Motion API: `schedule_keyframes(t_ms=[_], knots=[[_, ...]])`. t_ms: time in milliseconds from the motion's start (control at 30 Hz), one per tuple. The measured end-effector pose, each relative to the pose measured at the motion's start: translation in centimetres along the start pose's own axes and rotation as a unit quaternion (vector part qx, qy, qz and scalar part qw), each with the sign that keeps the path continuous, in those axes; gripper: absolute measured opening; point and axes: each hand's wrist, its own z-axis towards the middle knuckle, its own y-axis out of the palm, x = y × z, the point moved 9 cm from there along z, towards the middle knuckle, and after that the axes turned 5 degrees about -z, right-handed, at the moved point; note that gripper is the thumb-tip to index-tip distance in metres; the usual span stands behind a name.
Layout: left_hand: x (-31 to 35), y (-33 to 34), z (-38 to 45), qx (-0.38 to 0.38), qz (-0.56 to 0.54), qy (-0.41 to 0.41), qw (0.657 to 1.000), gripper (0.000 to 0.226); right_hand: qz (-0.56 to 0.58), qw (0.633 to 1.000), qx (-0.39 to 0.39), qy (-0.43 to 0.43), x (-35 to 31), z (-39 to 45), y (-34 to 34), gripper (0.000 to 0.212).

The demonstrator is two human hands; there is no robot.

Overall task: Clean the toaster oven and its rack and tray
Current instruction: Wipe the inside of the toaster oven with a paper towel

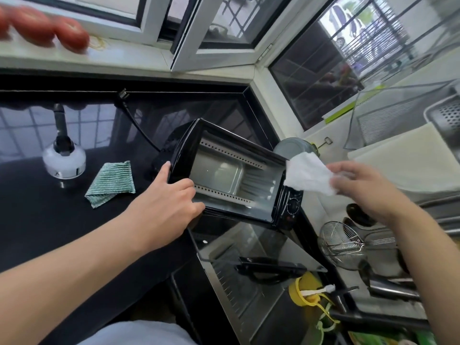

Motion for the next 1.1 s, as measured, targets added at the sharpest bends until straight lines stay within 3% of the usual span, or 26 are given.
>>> schedule_keyframes(t_ms=[33,100,200,267,333,367,433,500,567,667,767,833,933,1033,1100], knots=[[-0.1,0.0,0.1,-0.004,0.000,-0.001,1.000,0.033,0.105,0.993,-0.018,0.041,1.0,-0.4,1.0,0.026],[-0.2,0.0,0.2,-0.012,-0.001,-0.005,1.000,0.034,0.203,0.971,-0.003,0.128,3.7,-0.2,2.9,0.021],[-0.2,0.1,0.1,-0.011,0.005,-0.004,1.000,0.034,0.153,0.968,0.104,0.170,7.3,1.3,4.3,0.016],[-0.1,0.1,0.0,-0.010,0.007,-0.004,1.000,0.034,0.049,0.984,0.156,0.076,6.9,2.3,4.4,0.018],[0.0,0.3,-0.1,-0.011,0.011,-0.002,1.000,0.032,-0.116,0.980,0.132,-0.095,4.1,1.9,5.6,0.028],[0.0,0.3,-0.1,-0.009,0.013,0.000,1.000,0.032,-0.209,0.955,0.093,-0.186,3.0,1.4,7.1,0.034],[0.2,0.3,-0.2,-0.001,0.016,0.004,1.000,0.031,-0.432,0.844,0.016,-0.316,2.8,0.5,10.5,0.044],[0.3,0.4,-0.3,0.011,0.022,0.007,1.000,0.031,-0.569,0.749,-0.009,-0.340,3.4,0.6,11.9,0.050],[0.5,0.5,-0.6,0.021,0.027,0.011,0.999,0.030,-0.606,0.705,-0.009,-0.369,2.6,1.2,11.9,0.052],[0.9,0.7,-1.1,0.042,0.038,0.017,0.998,0.033,-0.619,0.676,-0.019,-0.398,0.8,1.5,12.4,0.043],[1.3,0.7,-1.5,0.058,0.042,0.019,0.997,0.040,-0.578,0.740,0.007,-0.344,-1.2,2.0,12.9,0.040],[1.5,0.7,-1.7,0.062,0.047,0.020,0.997,0.036,-0.557,0.760,-0.043,-0.333,-1.5,1.8,15.5,0.040],[1.8,0.5,-1.8,0.064,0.040,0.021,0.997,0.039,-0.606,0.708,-0.177,-0.318,-0.4,0.8,19.8,0.024],[1.7,0.3,-1.9,0.071,0.037,0.017,0.997,0.043,-0.705,0.598,-0.244,-0.293,1.1,0.6,20.3,0.023],[1.7,0.3,-1.8,0.069,0.041,0.016,0.997,0.035,-0.744,0.544,-0.279,-0.269,2.2,1.2,20.3,0.028]])
